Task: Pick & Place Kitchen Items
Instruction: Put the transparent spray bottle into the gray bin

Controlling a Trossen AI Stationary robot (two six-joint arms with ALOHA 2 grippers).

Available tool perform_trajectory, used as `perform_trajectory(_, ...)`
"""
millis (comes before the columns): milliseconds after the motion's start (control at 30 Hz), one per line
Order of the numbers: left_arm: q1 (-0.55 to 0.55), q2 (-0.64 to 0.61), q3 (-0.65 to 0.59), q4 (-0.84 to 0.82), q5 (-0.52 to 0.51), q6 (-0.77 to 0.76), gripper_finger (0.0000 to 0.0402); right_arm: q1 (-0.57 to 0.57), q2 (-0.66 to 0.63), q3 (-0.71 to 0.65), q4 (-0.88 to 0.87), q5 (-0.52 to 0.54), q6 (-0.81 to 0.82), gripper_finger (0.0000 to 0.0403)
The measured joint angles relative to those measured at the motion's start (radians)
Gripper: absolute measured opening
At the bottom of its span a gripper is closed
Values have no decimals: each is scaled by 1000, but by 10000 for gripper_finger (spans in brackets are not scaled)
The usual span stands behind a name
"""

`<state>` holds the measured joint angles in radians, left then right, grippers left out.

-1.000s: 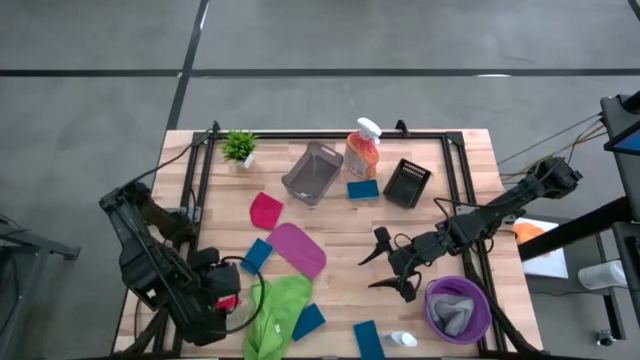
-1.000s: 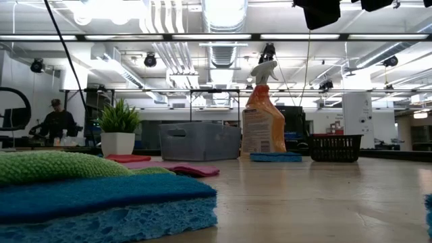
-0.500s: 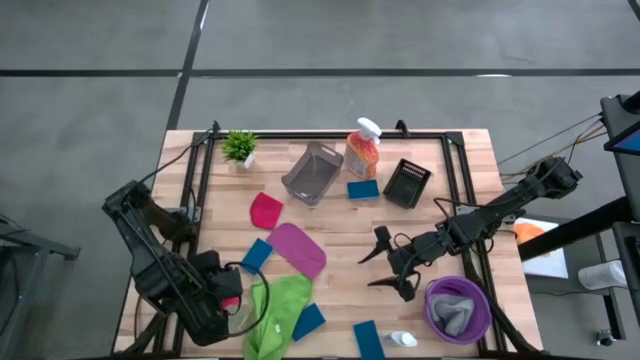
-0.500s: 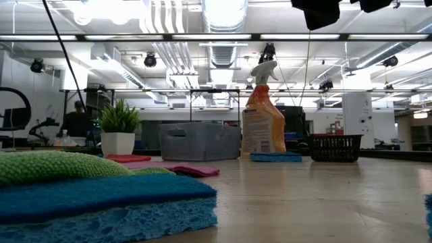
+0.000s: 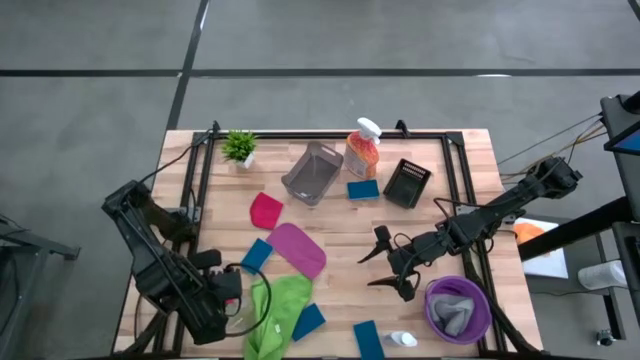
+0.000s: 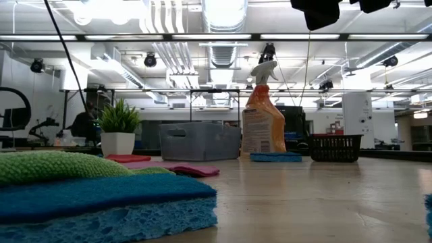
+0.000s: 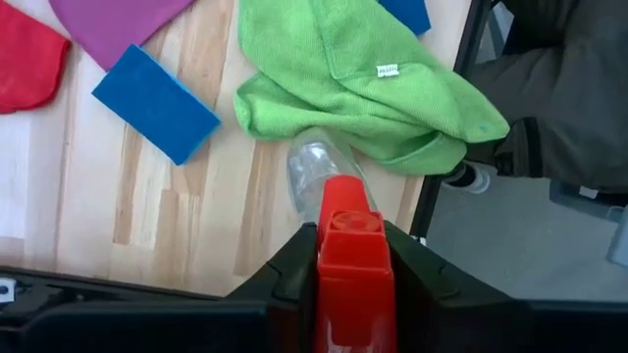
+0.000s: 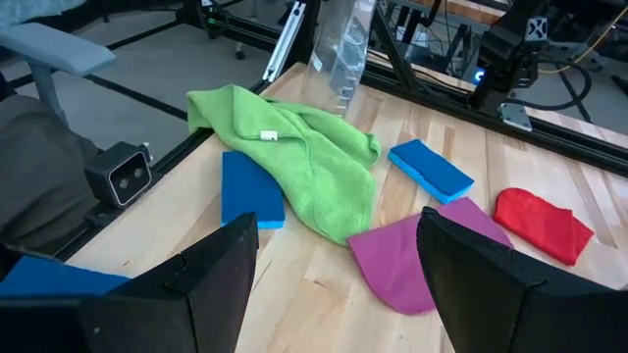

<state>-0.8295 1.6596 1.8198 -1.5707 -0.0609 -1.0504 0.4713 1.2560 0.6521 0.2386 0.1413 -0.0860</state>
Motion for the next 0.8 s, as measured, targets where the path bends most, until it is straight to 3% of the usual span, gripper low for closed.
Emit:
perform_trajectory(600,32,-63,0,-1,30,49,78,0,0,5,0,0,0,272)
perform_trajectory(800,34,-106,0,-1,-130,134,78,-1,0,0,19,0,-1,272)
